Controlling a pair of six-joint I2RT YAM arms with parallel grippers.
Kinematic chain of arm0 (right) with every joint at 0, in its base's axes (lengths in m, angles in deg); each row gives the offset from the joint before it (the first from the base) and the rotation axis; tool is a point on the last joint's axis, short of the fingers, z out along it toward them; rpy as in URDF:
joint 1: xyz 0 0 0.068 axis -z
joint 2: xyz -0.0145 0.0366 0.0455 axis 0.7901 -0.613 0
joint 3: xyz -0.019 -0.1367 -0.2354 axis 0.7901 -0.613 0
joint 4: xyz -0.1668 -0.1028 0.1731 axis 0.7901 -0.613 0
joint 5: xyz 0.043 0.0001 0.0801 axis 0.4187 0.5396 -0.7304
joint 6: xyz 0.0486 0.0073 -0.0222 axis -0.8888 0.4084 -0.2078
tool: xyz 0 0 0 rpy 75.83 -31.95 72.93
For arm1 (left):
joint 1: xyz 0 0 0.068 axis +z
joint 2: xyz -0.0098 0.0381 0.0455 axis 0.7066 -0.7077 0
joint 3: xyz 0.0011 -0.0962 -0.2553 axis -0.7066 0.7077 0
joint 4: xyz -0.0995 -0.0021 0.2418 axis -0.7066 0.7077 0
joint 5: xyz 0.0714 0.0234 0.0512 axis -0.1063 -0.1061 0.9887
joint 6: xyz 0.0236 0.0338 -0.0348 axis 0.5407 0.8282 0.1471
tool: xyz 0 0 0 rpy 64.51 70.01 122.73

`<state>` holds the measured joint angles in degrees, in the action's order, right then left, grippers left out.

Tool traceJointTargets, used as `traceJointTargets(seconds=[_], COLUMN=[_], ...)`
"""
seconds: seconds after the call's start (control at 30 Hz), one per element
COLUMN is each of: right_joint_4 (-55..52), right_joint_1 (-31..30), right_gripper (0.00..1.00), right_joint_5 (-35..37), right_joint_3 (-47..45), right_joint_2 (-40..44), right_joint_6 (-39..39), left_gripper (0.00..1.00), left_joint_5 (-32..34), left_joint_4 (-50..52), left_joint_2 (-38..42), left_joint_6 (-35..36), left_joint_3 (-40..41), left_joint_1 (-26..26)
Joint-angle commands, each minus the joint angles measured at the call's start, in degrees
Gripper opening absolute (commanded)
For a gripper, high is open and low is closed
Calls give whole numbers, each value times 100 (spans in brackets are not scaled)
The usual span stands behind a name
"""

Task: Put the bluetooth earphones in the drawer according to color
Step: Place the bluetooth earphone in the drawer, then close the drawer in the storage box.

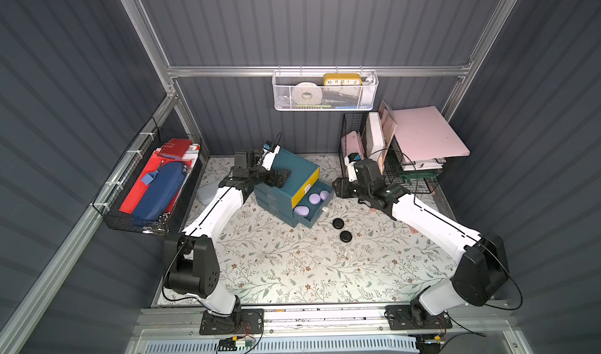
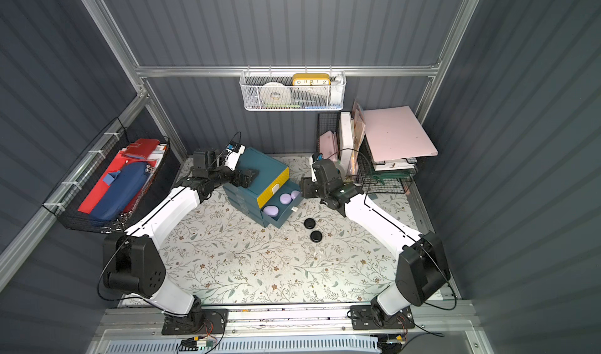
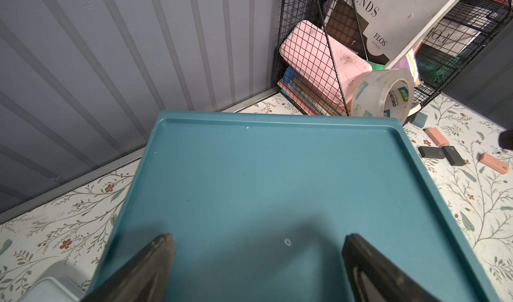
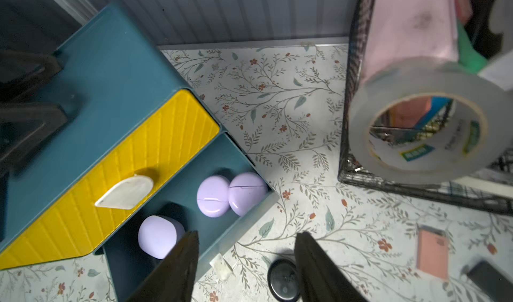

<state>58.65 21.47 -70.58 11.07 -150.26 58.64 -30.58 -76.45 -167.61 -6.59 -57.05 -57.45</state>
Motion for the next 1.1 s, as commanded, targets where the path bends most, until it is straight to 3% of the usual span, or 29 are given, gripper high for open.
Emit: traceJointTargets(seconds=[0.0, 0.2, 0.63, 1.07], right_joint_4=[100, -27, 774, 1123], right_joint_1=[106, 121, 126, 119], right_gripper=[44, 0, 0, 0], right_joint_5=[-122, -593, -1170, -1529], right_joint_3=[-366, -678, -910, -221], right_joint_2=[146, 154, -380, -1256], right_joint_6=[-331, -595, -1150, -1125], left_gripper=[99, 99, 99, 99], left_joint_5=[44, 44, 66, 70], left_joint_4=[1101, 1101, 1106, 1110], left_joint_2=[-151, -142, -128, -145], left_joint_6=[-229, -230, -229, -212], left_joint_3=[222, 225, 223, 223], left_joint_1=[-69, -86, -96, -104])
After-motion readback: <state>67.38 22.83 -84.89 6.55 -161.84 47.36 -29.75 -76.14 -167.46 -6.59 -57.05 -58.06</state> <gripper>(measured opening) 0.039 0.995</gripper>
